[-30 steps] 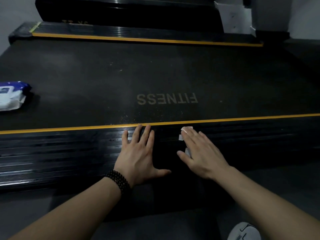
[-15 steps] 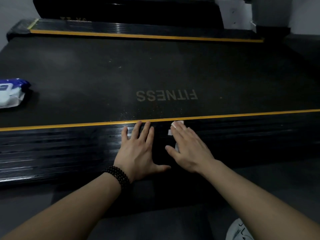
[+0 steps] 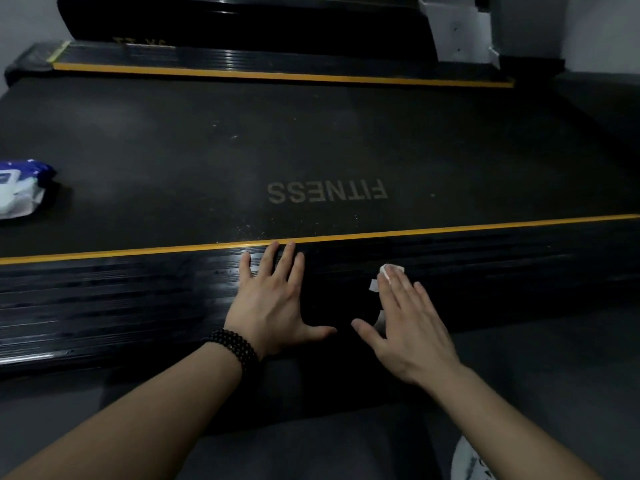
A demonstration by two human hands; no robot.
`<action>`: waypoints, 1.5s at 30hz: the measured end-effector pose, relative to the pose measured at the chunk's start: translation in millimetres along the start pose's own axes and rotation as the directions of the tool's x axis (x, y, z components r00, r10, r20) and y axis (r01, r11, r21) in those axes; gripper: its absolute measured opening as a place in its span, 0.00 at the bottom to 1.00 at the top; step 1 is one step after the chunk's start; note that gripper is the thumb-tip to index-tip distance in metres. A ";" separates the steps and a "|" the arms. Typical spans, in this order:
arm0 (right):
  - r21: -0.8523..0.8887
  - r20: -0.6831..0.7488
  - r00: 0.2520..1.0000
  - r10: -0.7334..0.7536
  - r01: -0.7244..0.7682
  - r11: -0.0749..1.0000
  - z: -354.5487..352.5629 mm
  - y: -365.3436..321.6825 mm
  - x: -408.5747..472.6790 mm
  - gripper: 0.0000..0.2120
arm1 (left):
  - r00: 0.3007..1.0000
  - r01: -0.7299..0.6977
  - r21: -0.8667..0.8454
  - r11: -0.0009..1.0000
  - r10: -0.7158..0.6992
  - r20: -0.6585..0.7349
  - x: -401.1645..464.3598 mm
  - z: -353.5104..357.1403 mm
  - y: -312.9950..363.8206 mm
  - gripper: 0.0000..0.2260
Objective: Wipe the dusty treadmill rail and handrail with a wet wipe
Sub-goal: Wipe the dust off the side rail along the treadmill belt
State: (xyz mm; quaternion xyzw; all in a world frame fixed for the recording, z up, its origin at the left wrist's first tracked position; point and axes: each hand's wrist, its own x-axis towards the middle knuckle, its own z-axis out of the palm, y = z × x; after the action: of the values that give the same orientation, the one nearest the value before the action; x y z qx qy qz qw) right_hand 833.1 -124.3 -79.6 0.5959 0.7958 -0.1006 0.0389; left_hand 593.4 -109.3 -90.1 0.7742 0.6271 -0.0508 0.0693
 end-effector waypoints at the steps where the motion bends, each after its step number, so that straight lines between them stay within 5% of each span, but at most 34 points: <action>1: -0.006 0.014 1.000 0.019 -0.019 1.000 -1.4 3.3 1.9 0.48 | 1.000 0.001 0.000 1.000 -0.001 0.001 -0.1 -0.5 0.4 0.61; 8: 0.081 -0.079 0.996 0.035 -0.028 0.996 3.4 2.2 15.0 0.50 | 1.000 0.003 -0.028 1.000 -0.004 -0.028 -1.4 -1.5 1.6 0.62; 15: 0.132 -0.208 0.976 -0.068 0.097 0.986 8.0 7.9 0.2 0.39 | 0.996 -0.061 -0.030 0.998 0.059 -0.059 21.7 -12.6 37.6 0.60; 25: 0.056 -0.073 0.986 -0.153 0.157 0.986 7.7 28.4 -9.4 0.43 | 0.999 0.041 -0.024 0.999 -0.041 -0.007 27.7 -3.5 75.1 0.60; 32: 0.071 -0.002 1.000 -0.024 0.024 0.997 -10.4 59.1 11.4 0.50 | 0.997 0.055 -0.021 0.998 -0.056 -0.057 26.8 -3.2 77.9 0.60; 39: 0.056 0.047 0.962 -0.270 0.267 0.962 -9.5 38.4 -4.8 0.47 | 0.999 0.043 -0.004 0.999 -0.043 -0.033 28.8 -1.8 75.6 0.61; 45: 0.049 0.032 0.988 -0.154 0.152 0.987 -17.6 52.7 13.8 0.52 | 0.997 0.048 -0.007 0.999 -0.049 -0.060 27.9 -2.2 76.8 0.60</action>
State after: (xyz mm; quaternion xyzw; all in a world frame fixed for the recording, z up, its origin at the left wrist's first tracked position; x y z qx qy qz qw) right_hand 880.6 -93.4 -70.9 0.5318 0.8359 -0.1321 0.0315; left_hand 674.3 -97.7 -89.2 0.7598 0.6476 -0.0273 0.0513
